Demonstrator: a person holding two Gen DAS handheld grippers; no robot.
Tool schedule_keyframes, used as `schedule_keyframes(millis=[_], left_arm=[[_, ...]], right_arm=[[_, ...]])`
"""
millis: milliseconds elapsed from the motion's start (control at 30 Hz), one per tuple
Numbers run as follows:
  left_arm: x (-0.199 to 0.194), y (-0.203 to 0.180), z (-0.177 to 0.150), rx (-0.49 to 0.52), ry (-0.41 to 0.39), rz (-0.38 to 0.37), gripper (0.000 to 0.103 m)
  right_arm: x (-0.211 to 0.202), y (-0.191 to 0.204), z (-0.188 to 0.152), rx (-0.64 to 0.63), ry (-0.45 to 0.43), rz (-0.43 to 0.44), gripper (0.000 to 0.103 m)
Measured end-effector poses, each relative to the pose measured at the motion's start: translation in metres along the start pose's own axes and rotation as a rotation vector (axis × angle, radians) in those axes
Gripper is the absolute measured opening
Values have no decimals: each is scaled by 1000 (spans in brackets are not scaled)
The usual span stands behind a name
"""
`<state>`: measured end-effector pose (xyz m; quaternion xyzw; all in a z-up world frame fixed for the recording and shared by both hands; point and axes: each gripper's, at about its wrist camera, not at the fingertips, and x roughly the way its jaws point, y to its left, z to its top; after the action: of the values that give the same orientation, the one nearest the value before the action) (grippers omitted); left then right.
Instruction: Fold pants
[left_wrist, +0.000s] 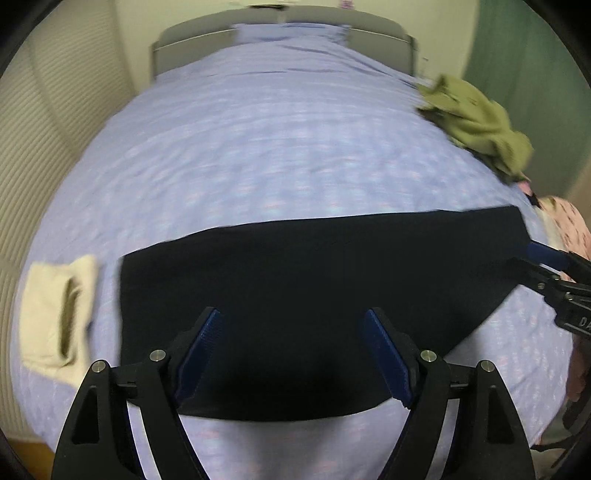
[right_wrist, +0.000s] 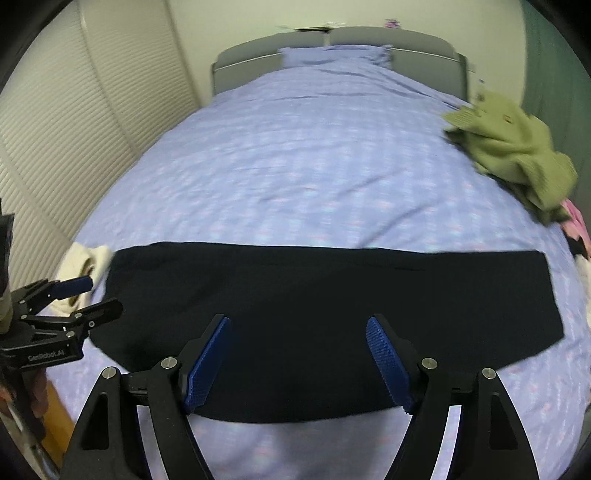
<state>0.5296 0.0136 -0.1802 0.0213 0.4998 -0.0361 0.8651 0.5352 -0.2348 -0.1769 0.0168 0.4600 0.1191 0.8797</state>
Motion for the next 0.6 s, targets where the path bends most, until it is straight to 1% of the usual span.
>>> schedule_keyframes(millis=[67,133,233,300,400,467,533,600], left_arm=[[-1,37,-5,-26,-7,5,80],[1,80,-10,-61,-7,-27,80],[10,141,-10,-102,-1,-108,80],[21,173,-3,-95,12,-169,80],[37,205,8,-83,31,-232,80],[52,225,16,-77,44,-273,80],[75,241,29,-90,70,-307,80],[97,252,36,-100,103,-336,80]], right_arm=[[7,28,3,-9,16,2,77],[16,61,6,-10,25,10,77],[33,106,11,3,21,-8,77],[49,138,17,11,23,-31,77],[67,175,25,10,29,-33,77],[84,201,33,1,50,-25,77],[96,222,39,-16,67,-7,77],[107,238,44,-37,79,-10,77]])
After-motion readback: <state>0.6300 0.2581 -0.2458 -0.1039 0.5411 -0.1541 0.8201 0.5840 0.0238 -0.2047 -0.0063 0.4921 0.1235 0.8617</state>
